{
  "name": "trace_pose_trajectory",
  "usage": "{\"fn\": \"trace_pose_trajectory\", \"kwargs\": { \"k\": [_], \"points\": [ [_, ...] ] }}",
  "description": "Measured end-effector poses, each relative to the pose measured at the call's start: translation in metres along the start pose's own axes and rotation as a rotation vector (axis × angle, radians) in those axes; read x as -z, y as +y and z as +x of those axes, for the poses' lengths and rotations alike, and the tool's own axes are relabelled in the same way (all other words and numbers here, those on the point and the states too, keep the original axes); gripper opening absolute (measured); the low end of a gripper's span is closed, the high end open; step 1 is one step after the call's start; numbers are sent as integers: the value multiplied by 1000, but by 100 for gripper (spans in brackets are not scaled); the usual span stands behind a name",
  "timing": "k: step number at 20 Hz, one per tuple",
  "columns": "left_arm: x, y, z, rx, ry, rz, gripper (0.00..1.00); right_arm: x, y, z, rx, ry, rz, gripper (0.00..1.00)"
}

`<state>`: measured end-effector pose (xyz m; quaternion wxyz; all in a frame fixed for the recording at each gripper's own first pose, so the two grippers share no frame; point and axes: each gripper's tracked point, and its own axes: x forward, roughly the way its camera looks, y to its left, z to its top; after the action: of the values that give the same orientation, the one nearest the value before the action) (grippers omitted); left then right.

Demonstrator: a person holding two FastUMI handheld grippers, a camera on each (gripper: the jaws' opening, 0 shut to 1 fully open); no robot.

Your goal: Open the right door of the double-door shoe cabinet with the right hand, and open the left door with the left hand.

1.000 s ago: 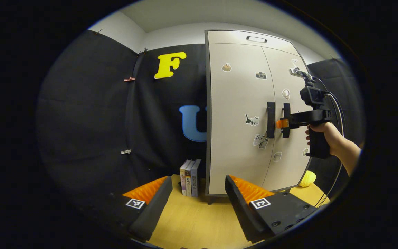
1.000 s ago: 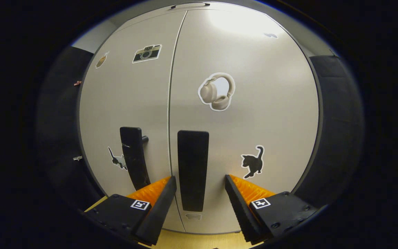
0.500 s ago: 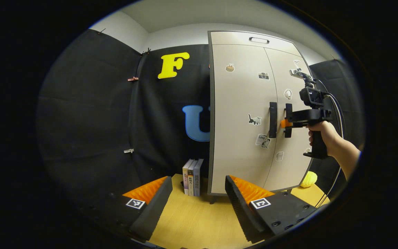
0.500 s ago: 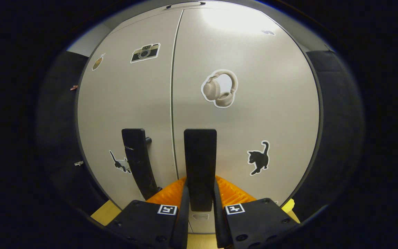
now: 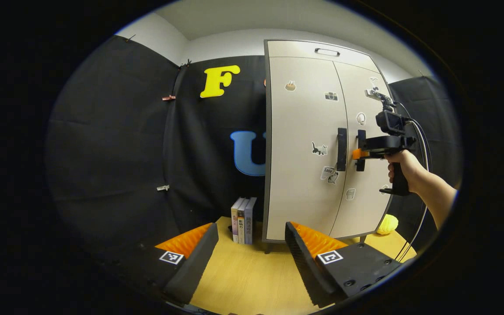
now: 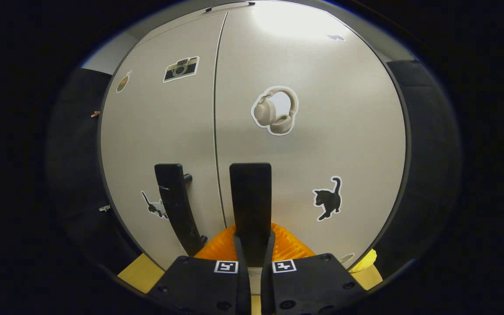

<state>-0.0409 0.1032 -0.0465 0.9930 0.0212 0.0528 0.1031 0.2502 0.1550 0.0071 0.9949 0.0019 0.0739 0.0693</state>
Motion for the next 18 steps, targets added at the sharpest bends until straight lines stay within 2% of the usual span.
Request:
{"fn": "trace_pose_trajectory", "kwargs": {
  "k": [7,14,18],
  "points": [
    [-1,4,-22,10,-14,11,95,1,-4,-22,18,-11,23,13],
    [4,1,-36,96,-4,-14,95,5,-22,-70,78,-27,26,13],
    [3,-5,-39,111,2,-6,95,6,-32,-88,62,-18,25,13]
  ]
}}
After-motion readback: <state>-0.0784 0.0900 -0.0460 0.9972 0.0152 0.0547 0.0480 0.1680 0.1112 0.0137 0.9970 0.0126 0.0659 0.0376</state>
